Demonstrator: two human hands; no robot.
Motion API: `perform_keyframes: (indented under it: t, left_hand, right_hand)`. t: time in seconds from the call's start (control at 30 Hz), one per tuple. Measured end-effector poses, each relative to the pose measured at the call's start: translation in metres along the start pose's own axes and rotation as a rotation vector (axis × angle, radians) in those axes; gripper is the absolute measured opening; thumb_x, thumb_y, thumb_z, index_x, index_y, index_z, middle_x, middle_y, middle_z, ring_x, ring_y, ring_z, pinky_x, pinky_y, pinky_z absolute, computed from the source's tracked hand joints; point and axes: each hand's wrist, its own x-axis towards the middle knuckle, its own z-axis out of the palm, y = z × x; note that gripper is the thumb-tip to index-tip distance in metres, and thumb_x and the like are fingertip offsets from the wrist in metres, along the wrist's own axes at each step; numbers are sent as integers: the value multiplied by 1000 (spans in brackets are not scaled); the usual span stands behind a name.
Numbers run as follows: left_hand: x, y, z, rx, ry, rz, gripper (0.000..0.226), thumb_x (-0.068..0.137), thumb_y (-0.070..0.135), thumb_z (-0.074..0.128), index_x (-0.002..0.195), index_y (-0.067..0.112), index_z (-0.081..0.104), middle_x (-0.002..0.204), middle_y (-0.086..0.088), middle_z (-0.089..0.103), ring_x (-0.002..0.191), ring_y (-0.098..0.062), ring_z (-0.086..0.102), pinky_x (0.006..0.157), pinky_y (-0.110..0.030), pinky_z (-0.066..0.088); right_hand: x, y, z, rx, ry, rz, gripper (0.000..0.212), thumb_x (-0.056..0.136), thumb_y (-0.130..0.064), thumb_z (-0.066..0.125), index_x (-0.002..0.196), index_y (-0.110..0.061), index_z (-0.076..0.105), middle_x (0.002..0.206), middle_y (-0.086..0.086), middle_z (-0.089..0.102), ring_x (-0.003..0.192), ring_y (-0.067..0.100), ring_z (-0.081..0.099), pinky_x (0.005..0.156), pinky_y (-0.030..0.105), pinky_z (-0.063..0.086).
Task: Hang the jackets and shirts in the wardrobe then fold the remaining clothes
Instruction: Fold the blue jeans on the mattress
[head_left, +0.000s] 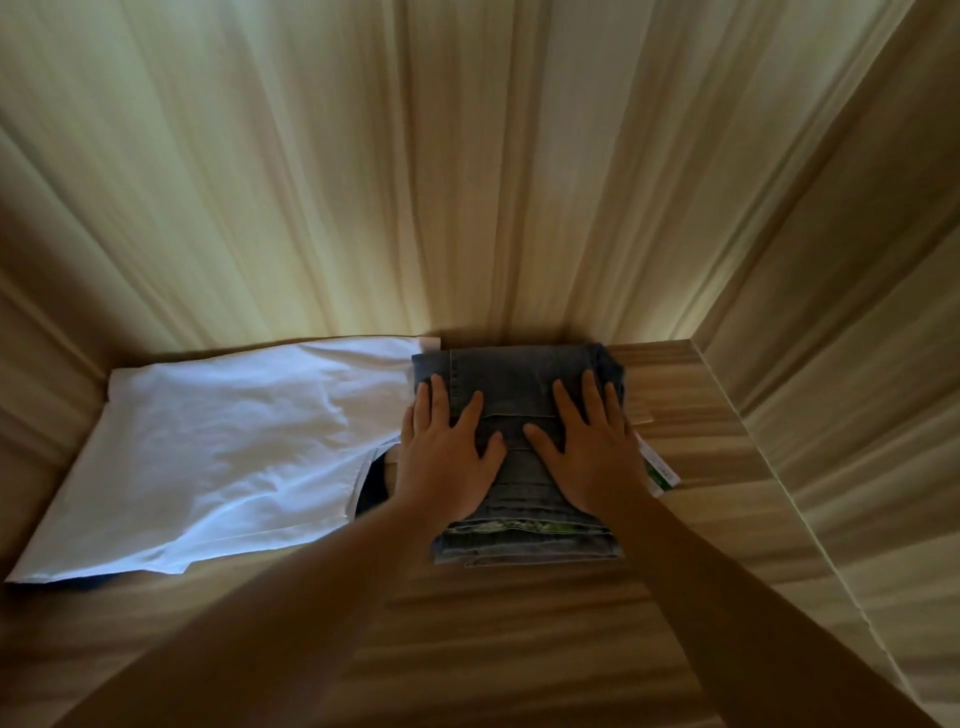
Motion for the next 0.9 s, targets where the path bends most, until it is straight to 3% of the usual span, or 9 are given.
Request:
perform_keyframes:
  t: [0.27,0.47,0.53,0.63,0.7,0.8,0.9]
  left_hand:
    - [11,-2,4,-90,38,18,67,98,61,37,157,31,28,168,-15,-1,155,-31,-7,126,-45,10]
    - [11,-3,6,-152,59,12,64,99,58,39,157,34,27,169,-12,-3,155,-30,-8,126,-45,9]
    - [12,-3,3,-139,27,15,65,100,59,37,158,34,25,168,-13,-4,155,-31,-8,126,-45,9]
    - [10,-7,-13,-114,-80,42,69,99,62,38,160,34,19,168,-14,-6,155,-32,-9,126,-46,8]
    - [4,-13,-27,-86,-188,78,71,99,62,39,160,35,14,168,-11,-8,155,-30,-9,125,-46,10]
    - [-19,-24,-48,-40,-279,128,72,101,58,41,161,29,14,168,-9,5,155,-31,7,124,-47,21]
    - [-53,-25,-71,-111,-276,147,62,100,50,50,155,26,33,155,-9,39,134,-31,46,108,-44,45]
  right_hand:
    - [10,3,2,35,29,5,88,86,-84,13,161,-37,7,170,-1,-7,156,26,-4,124,52,16]
    - [2,2,-1,17,127,-9,71,100,-67,26,160,-29,23,169,4,12,155,27,9,124,47,19]
    - [-3,-3,-3,-77,135,-2,66,102,-61,27,157,-25,31,164,9,25,151,32,21,119,49,26]
    - [-13,-16,-13,-223,147,-15,53,104,-49,34,145,-17,47,145,14,46,130,40,43,102,53,41]
    - [-23,-21,-24,-267,102,-29,45,105,-39,38,141,-14,48,138,16,48,123,42,46,98,54,44]
    - [-46,-30,-42,-216,-62,-51,39,103,-32,43,137,-15,47,136,16,47,124,42,44,98,53,43]
    - [-80,-37,-67,-107,-156,-103,35,102,-39,42,121,-14,57,120,15,56,111,39,54,90,47,49]
